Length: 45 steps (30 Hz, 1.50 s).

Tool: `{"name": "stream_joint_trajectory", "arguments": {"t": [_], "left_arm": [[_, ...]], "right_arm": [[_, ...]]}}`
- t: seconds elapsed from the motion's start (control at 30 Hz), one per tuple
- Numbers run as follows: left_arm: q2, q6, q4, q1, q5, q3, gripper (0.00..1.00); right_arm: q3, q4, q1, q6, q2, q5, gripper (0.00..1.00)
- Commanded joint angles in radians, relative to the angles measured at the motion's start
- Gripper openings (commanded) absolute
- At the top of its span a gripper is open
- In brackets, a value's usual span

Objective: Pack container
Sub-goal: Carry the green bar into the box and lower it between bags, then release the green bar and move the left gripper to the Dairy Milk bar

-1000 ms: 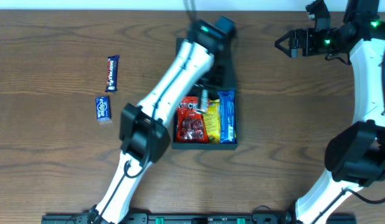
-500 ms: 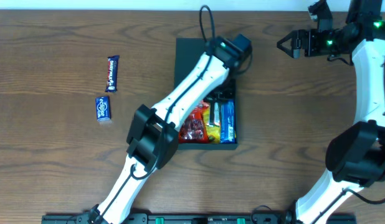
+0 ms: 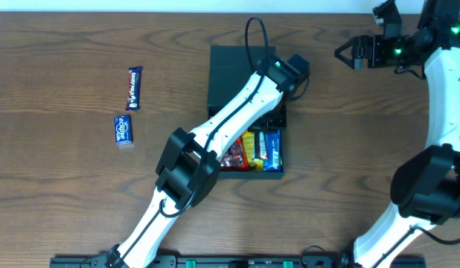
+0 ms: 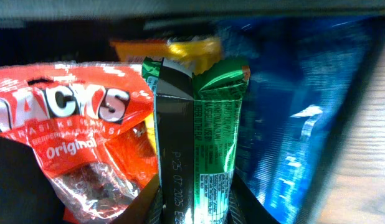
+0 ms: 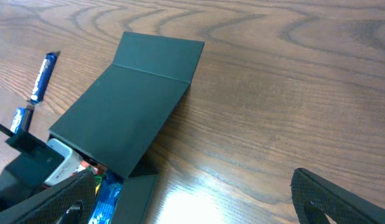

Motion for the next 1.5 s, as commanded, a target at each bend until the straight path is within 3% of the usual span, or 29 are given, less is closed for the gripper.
{"name": "stream_joint_trajectory", "arguments": {"t": [0.0, 0.17, 0.2, 0.23, 0.27, 0.4, 0.6, 0.67, 0.8, 0.9, 1.1, 1.2, 1.37, 1.47], "left_arm": [[0.006, -0.032, 0.001, 0.002, -0.025, -0.025, 0.06], [0.006, -0.023, 0.014, 0.002, -0.026, -0.026, 0.06], [0.006, -0.023, 0.014, 0.002, -0.026, -0.026, 0.21], [0.006, -0.018, 0.014, 0.002, -0.025, -0.026, 0.5], [0.006, -0.016, 0.014, 0.003, -0.025, -0.026, 0.59], [0.004, 0.0, 0.012, 0.009, -0.024, -0.024, 0.71], [-0.043, 0.029, 0.002, 0.045, -0.047, 0.046, 0.66], [-0.089, 0.029, -0.005, 0.07, -0.127, 0.077, 0.6], [-0.202, 0.029, -0.015, 0.166, -0.362, 0.087, 0.64], [-0.254, 0.031, -0.037, 0.274, -0.424, 0.087, 0.66], [-0.26, 0.191, -0.066, 0.549, -0.413, 0.061, 0.67], [-0.228, 0.33, -0.03, 0.661, -0.305, 0.032, 0.7], [-0.133, 0.517, 0.047, 0.779, -0.129, 0.027, 0.76], [-0.074, 0.533, 0.076, 0.809, -0.117, 0.027, 0.77]], "right_arm": [[0.019, -0.003, -0.005, 0.011, -0.008, -0.02, 0.99], [0.019, -0.003, -0.005, 0.011, -0.008, -0.02, 0.99], [0.019, -0.003, -0.005, 0.011, -0.008, -0.02, 0.99], [0.019, -0.003, -0.005, 0.011, -0.008, -0.02, 0.99], [0.019, -0.003, -0.005, 0.011, -0.008, -0.02, 0.99], [0.019, -0.003, -0.005, 0.011, -0.008, -0.02, 0.99], [0.019, -0.003, -0.005, 0.011, -0.008, -0.02, 0.99], [0.019, -0.003, -0.005, 0.011, -0.008, -0.02, 0.99], [0.019, -0.003, -0.005, 0.011, -0.008, -0.02, 0.99], [0.019, -0.003, -0.005, 0.011, -0.008, -0.02, 0.99], [0.019, -0.002, -0.005, 0.011, -0.008, -0.02, 0.99], [0.019, 0.0, -0.003, 0.011, -0.008, -0.02, 0.99], [0.019, 0.001, 0.009, 0.01, -0.008, -0.019, 0.99], [0.019, 0.001, 0.017, 0.011, -0.008, -0.019, 0.99]]}}
